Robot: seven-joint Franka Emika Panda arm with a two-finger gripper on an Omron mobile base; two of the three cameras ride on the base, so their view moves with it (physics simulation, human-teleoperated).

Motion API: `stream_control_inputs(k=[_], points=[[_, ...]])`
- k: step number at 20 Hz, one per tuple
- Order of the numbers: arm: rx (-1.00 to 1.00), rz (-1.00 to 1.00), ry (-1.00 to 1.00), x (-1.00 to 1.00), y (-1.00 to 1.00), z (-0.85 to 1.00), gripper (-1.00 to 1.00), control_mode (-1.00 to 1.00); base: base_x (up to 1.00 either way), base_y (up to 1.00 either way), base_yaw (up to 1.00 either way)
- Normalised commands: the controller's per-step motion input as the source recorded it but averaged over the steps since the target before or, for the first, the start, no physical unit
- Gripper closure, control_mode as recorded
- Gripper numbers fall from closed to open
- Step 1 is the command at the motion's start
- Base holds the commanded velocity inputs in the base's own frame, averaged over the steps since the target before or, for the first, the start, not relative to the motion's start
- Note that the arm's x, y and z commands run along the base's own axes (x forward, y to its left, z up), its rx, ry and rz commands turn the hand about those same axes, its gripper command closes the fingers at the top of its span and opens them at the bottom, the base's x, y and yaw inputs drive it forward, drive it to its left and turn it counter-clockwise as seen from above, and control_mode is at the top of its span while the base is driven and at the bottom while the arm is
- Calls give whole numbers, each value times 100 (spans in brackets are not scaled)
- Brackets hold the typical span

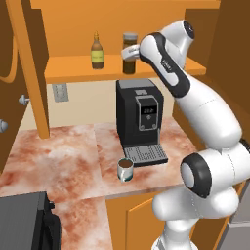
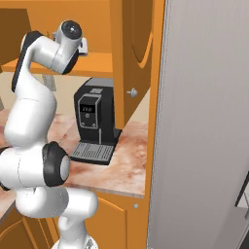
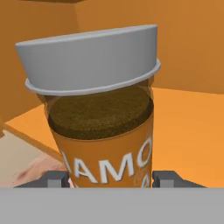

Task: Pick the cinnamon and honey bottle from the cabinet and place them next to the mug.

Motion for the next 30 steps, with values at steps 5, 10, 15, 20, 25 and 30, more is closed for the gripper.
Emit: stream_control_inputs(k=[5, 10, 15, 20, 25, 30], points=[[0, 0, -6, -95, -3, -8, 100, -100, 0, 0, 0], [0, 0, -2, -93, -9, -28, 100, -100, 0, 0, 0], [0, 0, -5, -79, -16, -56, 100, -100, 0, 0, 0], [0, 1, -2, -79, -17, -66, 100, -100, 0, 0, 0], [0, 1, -1, -66, -15, -70, 100, -100, 0, 0, 0], [0, 3, 0, -29, -12, -66, 100, -100, 0, 0, 0]])
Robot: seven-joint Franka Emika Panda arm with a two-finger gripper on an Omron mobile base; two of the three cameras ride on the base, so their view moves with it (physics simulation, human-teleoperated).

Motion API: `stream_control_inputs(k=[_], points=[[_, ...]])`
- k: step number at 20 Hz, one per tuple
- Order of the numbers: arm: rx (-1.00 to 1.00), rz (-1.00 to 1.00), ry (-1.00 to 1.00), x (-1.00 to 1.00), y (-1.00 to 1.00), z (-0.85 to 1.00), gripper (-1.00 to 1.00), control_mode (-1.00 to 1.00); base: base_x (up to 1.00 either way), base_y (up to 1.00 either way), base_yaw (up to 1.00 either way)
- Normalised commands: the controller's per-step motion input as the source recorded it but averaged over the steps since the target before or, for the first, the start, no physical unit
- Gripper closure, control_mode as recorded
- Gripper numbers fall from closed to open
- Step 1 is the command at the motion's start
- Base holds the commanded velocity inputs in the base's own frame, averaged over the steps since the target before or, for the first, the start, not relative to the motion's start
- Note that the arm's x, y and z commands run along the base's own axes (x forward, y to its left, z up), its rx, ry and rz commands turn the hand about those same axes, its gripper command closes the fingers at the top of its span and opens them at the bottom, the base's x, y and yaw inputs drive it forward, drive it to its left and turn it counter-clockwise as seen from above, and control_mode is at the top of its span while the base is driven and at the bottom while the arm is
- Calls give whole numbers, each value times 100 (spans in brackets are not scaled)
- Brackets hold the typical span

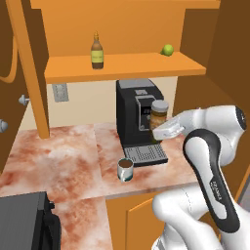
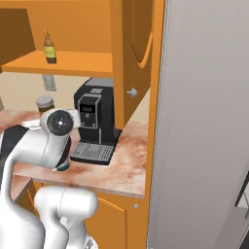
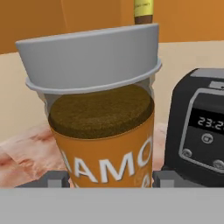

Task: Pick the cinnamon and honey bottle from the cabinet and place them next to the mug.

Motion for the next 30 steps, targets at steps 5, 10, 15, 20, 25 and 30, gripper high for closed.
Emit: stream_control_inputs(k=[5, 10, 15, 20, 25, 30], points=[[0, 21, 0, 12, 0, -45, 100, -100, 0, 0, 0], [0, 31, 0, 14, 0, -31, 100, -100, 0, 0, 0], [0, 14, -2, 0, 0, -46, 100, -100, 0, 0, 0], [0, 8, 0, 0, 0, -58, 100, -100, 0, 0, 0], [0, 8, 0, 1, 0, -57, 100, -100, 0, 0, 0], [0, 8, 0, 4, 0, -51, 100, -100, 0, 0, 0]])
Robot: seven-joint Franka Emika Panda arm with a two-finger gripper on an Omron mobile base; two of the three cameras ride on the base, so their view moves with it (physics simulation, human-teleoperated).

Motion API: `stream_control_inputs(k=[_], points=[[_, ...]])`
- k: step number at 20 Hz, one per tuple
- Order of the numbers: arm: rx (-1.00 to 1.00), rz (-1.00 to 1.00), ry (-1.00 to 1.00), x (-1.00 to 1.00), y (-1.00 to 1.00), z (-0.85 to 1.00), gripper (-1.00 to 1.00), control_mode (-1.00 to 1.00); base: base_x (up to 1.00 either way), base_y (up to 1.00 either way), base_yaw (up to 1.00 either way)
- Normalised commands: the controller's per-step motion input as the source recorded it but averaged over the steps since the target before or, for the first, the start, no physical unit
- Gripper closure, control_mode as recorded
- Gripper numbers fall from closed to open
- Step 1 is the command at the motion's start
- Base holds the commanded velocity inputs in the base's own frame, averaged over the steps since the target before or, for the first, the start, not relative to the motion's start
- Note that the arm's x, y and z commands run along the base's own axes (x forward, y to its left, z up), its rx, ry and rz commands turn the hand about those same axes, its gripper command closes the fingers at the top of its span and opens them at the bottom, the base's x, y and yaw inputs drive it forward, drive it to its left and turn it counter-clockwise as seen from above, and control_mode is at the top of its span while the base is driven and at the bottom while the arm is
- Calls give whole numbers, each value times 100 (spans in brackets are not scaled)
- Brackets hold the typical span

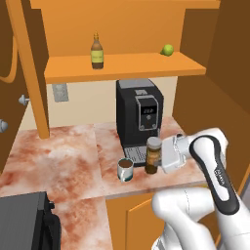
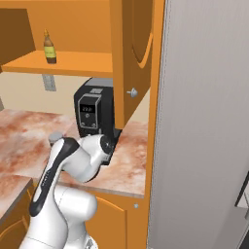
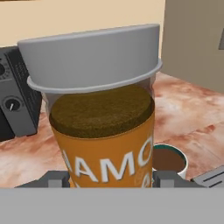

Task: Pick the cinnamon and honey bottle from the cabinet and place them next to the mug.

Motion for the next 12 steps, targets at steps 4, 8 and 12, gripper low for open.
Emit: stream_control_inputs(k=[4, 8, 12], points=[[0, 8, 0, 18, 0, -42, 100, -100, 0, 0, 0], [0, 8, 0, 34, 0, -23, 100, -100, 0, 0, 0], [0, 4, 0, 33, 0, -17, 100, -100, 0, 0, 0]])
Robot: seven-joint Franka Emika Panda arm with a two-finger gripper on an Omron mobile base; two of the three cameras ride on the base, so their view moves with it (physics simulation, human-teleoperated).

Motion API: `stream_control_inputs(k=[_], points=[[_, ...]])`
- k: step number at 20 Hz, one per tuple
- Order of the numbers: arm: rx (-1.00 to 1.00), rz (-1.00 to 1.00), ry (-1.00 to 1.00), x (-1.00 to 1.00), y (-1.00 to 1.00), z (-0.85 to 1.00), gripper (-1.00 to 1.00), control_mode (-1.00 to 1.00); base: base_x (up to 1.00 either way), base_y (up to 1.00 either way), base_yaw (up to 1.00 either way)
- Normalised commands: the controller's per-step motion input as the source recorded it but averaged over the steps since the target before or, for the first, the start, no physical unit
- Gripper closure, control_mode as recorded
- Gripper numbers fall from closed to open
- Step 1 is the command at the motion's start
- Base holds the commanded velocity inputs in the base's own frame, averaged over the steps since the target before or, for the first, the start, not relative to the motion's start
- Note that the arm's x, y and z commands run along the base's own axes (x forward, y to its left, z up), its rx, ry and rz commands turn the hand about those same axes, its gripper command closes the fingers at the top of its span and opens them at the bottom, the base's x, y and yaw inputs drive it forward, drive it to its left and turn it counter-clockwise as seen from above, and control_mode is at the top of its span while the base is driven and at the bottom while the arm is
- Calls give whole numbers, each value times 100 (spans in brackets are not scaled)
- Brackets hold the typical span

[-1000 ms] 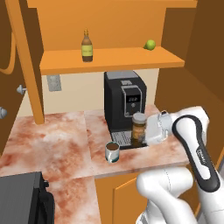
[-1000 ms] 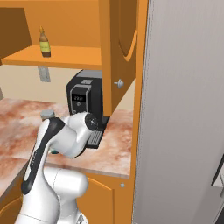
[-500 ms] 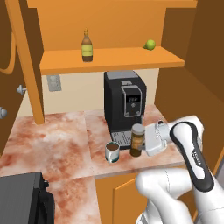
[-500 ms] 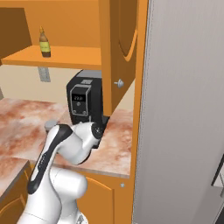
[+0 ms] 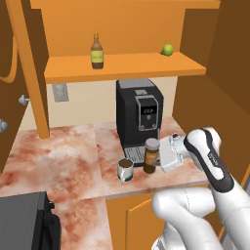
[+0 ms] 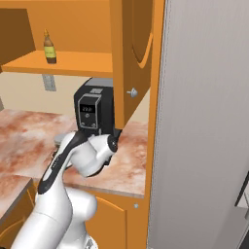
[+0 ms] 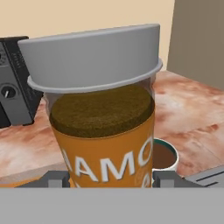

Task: Pick the cinnamon and honey bottle from the cabinet and place them next to the mug.

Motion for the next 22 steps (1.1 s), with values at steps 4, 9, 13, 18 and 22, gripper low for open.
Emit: stream_control_inputs(k=[4, 9, 13, 18, 22], points=[[0, 0, 0, 33, 1, -14, 100, -100, 0, 0, 0], [0, 0, 0, 29, 0, -10, 100, -100, 0, 0, 0], [-1, -1, 0, 19, 0, -14, 100, -100, 0, 0, 0], [0, -1, 0, 21, 0, -22, 100, -100, 0, 0, 0], [0, 0, 0, 16, 0, -30, 100, -100, 0, 0, 0]])
